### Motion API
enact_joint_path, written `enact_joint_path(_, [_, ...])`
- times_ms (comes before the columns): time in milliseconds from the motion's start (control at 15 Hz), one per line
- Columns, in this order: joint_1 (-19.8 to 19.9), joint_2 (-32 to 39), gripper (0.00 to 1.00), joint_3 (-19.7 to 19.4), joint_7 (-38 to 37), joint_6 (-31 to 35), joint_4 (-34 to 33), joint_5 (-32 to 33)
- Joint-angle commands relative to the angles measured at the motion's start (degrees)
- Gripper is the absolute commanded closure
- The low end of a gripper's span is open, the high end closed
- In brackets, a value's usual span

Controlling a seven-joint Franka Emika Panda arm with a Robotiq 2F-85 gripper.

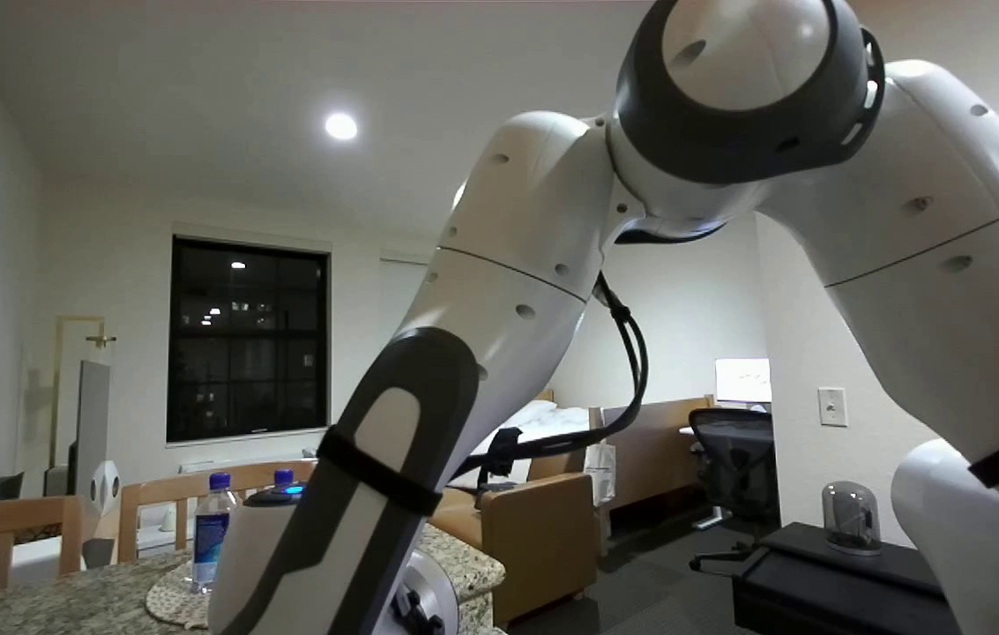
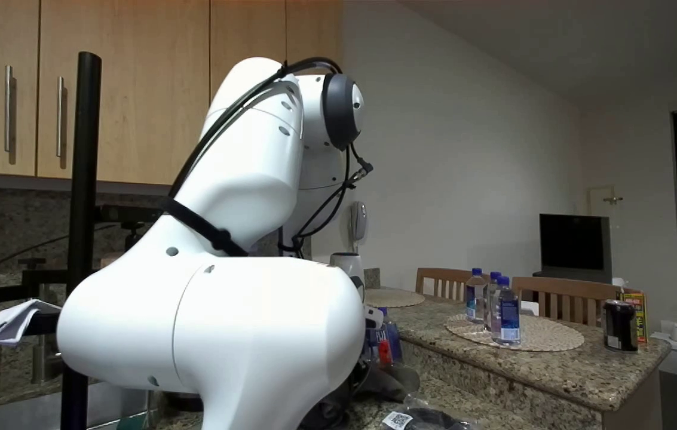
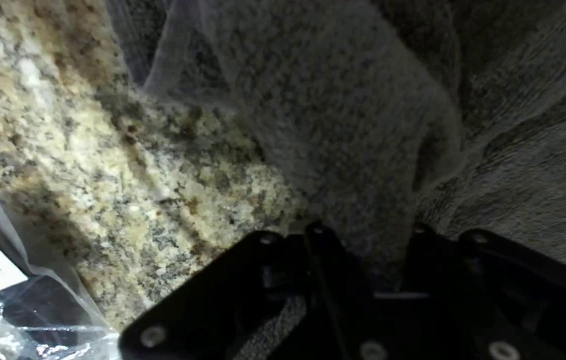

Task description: Pick up the grey towel on the countertop and move it slightly to the left.

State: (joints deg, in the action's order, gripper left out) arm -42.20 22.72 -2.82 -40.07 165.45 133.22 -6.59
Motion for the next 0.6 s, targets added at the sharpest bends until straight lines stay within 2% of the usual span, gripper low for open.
enact_joint_path(0, [-2.99, 0.00, 0.45, -3.62, -6.62, -6.90, -2.47, 7.11])
enact_joint_path(200, [-3.73, -1.37, 0.24, -4.49, -11.96, -16.03, -5.12, 13.56])
enact_joint_path(400, [-1.30, -2.32, 0.06, -0.69, -11.57, -22.45, -7.43, 15.44])
enact_joint_path(533, [-0.47, -2.77, 0.00, 0.98, -11.48, -27.07, -9.51, 15.94])
